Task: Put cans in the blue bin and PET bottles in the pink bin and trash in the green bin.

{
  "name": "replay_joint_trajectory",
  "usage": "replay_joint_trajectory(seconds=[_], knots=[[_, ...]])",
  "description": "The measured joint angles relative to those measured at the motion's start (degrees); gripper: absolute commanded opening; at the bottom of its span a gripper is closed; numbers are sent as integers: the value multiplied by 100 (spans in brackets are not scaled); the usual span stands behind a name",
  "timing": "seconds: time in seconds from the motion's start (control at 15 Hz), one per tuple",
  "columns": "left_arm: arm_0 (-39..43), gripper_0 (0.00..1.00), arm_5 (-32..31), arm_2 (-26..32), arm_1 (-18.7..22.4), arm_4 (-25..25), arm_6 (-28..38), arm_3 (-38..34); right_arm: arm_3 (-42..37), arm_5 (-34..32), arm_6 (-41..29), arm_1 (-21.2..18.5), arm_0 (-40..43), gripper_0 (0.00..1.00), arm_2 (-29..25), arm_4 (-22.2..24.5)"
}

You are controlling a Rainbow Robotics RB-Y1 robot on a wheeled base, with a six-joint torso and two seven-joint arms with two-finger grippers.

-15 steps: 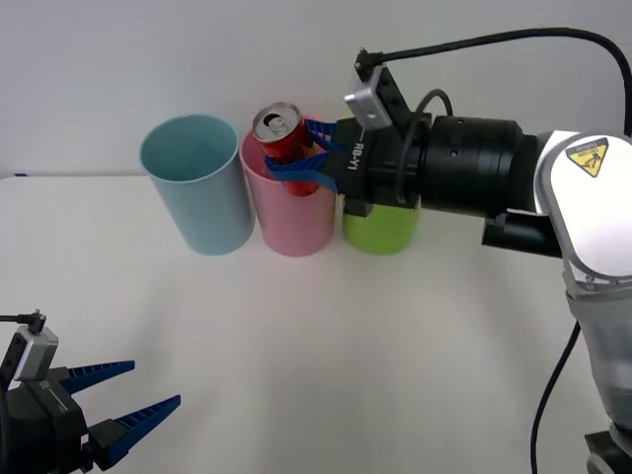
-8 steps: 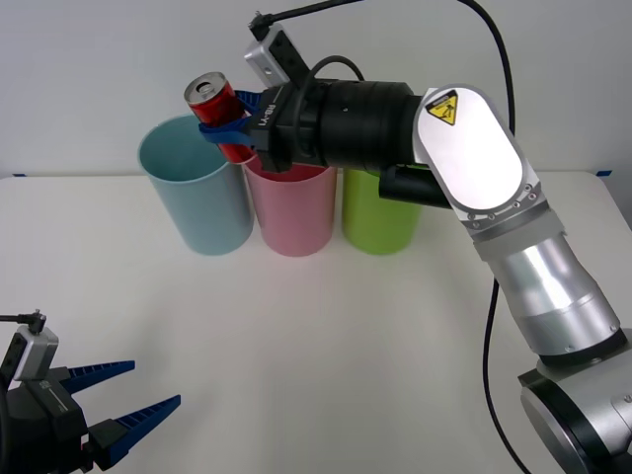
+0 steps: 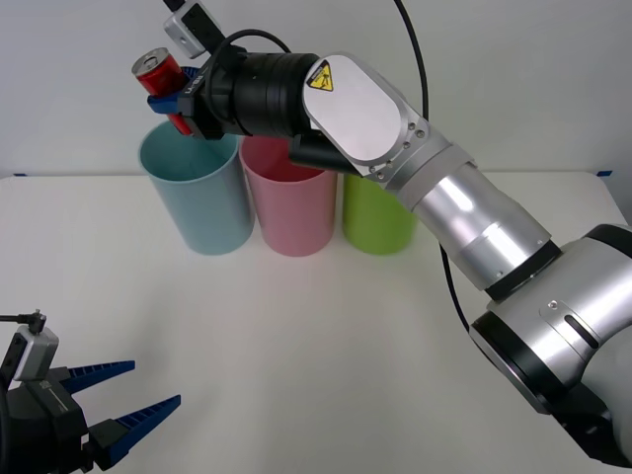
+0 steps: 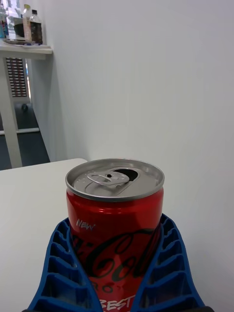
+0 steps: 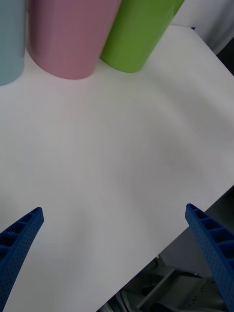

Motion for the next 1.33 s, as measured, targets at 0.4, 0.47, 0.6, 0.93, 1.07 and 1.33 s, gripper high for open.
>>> replay_joint_trajectory(seconds=[0.4,0.47,0.6,0.93,1.07,1.33], knots=[[0,100,0,0,0,0,0,0,1522,1072,-250,281,-824,0,900,-482],[0,100,0,0,0,0,0,0,1594,1140,-268,297,-829,0,912,-483],[0,100,0,0,0,0,0,0,1652,1221,-282,301,-832,0,924,-478],[0,100,0,0,0,0,0,0,1827,1669,-442,301,-832,0,1456,-665],[0,100,0,0,0,0,1,0,1836,1843,-499,302,-832,0,1680,-916],[0,100,0,0,0,0,0,0,1835,1876,-502,302,-841,79,1698,-931]])
